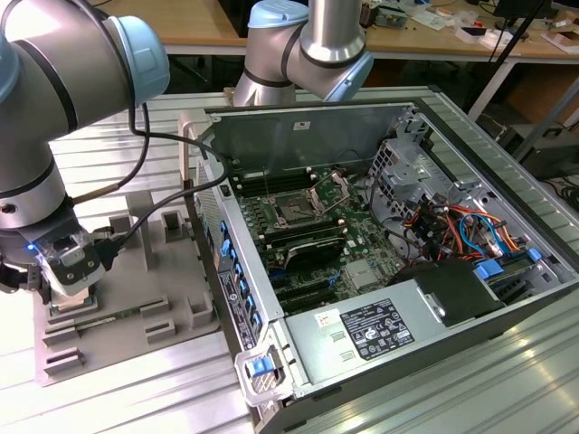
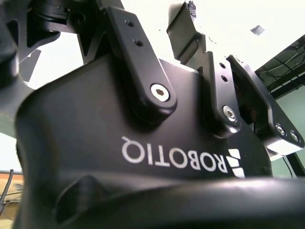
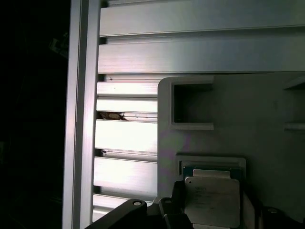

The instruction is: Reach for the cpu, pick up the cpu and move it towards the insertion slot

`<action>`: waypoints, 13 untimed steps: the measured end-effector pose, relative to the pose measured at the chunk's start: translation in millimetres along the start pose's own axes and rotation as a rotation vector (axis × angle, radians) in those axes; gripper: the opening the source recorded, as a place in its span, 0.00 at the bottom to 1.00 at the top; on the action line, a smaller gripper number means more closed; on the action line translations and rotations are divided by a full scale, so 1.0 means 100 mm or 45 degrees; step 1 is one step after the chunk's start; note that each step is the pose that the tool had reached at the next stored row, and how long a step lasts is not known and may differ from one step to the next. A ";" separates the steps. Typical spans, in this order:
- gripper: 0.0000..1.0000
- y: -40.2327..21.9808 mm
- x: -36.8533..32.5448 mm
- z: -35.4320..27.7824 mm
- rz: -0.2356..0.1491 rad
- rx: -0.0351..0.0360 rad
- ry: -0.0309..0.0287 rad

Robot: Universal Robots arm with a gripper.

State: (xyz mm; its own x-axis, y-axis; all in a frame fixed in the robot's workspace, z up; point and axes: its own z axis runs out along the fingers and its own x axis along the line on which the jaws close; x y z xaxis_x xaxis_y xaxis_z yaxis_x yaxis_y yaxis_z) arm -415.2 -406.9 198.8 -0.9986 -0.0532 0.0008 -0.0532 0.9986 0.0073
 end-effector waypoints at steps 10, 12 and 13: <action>0.55 0.000 0.000 -0.029 0.000 -0.0002 -0.0002; 0.55 0.000 0.000 -0.033 0.000 -0.0002 -0.0002; 0.55 0.000 0.000 -0.036 0.000 -0.0002 -0.0001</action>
State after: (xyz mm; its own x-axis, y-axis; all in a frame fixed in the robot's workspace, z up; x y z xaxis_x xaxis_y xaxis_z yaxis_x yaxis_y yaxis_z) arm -415.2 -406.9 202.5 -0.9986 -0.0532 0.0007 -0.0532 0.9986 0.0075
